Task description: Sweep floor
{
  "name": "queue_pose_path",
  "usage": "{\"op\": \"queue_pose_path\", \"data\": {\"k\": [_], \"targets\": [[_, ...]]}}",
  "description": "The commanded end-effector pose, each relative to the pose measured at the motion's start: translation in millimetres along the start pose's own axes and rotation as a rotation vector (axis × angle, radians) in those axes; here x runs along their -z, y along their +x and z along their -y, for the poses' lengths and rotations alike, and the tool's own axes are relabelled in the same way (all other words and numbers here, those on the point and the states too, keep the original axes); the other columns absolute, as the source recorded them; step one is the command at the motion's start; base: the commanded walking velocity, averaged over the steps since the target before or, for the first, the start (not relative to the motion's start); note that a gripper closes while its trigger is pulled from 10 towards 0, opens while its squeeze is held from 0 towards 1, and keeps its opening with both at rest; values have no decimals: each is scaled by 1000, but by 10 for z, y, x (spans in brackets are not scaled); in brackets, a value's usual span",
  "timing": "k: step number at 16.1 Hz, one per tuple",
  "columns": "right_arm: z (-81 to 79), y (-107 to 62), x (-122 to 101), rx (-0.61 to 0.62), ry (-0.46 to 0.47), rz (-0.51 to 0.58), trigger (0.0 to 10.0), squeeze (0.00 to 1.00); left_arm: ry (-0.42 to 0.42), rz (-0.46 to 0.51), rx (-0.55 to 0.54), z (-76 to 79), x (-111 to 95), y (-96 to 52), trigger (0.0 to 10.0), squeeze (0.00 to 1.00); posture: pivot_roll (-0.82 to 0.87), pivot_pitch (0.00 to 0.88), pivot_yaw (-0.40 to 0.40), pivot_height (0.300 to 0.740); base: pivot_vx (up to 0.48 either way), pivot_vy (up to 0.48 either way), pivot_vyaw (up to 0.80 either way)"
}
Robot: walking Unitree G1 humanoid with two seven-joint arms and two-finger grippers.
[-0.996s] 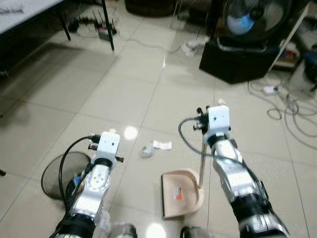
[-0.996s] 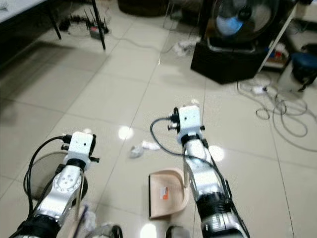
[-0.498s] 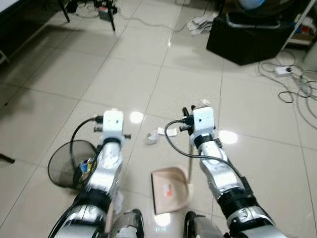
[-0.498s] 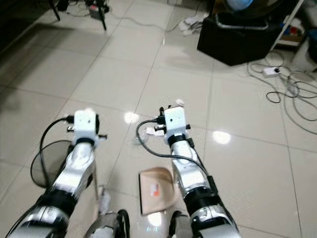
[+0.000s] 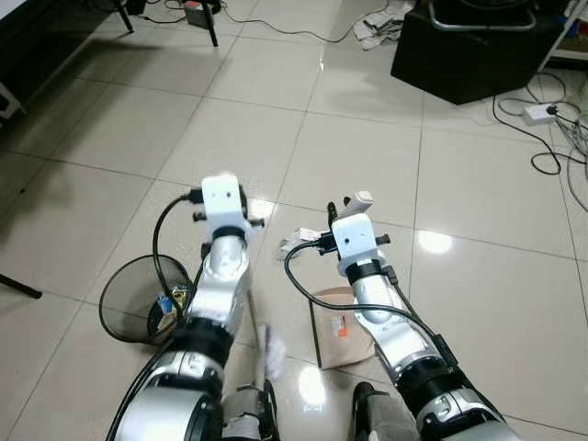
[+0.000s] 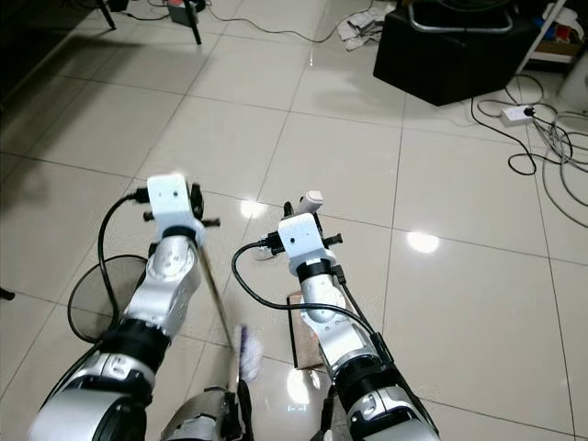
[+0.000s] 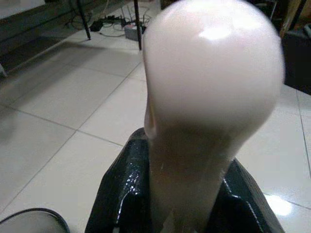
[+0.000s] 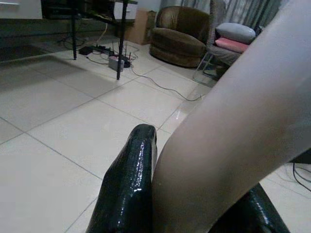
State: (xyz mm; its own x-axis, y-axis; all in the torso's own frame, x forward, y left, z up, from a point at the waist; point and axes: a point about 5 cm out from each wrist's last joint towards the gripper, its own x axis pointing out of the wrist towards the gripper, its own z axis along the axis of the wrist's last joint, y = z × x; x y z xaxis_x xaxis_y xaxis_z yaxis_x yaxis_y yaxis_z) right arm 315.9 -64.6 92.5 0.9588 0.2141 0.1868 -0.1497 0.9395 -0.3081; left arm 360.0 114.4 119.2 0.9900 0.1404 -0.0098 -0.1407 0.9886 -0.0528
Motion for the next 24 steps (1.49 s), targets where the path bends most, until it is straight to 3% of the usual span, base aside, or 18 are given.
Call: {"op": "queue_pose_path", "data": {"k": [1, 5, 10, 12, 13, 15, 19, 24], "targets": [[-136, -68, 13, -41, 8, 3, 10000, 0, -84, 0, -30, 46, -57, 31, 10000, 0, 8, 294, 93, 740, 0, 0, 0], [-277, -96, -11, -56, 116, -10, 10000, 0, -216, 2, -29, 274, -235, 97, 10000, 0, 5, 291, 97, 740, 0, 0, 0], [-331, -81, -37, -36, 179, -23, 10000, 0, -347, 7, -1, 385, -383, 149, 10000, 0, -5, 272, 92, 740, 0, 0, 0], [-295, -73, -33, -35, 192, -21, 10000, 0, -321, 55, 74, 391, -509, 186, 10000, 0, -10, 249, 90, 740, 0, 0, 0], [-213, -67, -9, -31, 202, -22, 10000, 0, -157, 134, 229, 383, -633, 186, 10000, 0, -15, 222, 88, 740, 0, 0, 0], [-79, -68, 28, -11, 206, -23, 10000, 0, -28, 185, 333, 249, -688, 160, 10000, 0, -21, 177, 84, 740, 0, 0, 0], [176, -69, 90, 66, 214, -39, 10000, 0, 112, 223, 374, -61, -728, 117, 10000, 0, -32, 100, 68, 740, 0, 0, 0], [377, -65, 67, 104, 234, -27, 10000, 0, 83, 196, 324, -394, -749, 29, 10000, 0, -51, 13, 52, 740, 0, 0, 0]]}}
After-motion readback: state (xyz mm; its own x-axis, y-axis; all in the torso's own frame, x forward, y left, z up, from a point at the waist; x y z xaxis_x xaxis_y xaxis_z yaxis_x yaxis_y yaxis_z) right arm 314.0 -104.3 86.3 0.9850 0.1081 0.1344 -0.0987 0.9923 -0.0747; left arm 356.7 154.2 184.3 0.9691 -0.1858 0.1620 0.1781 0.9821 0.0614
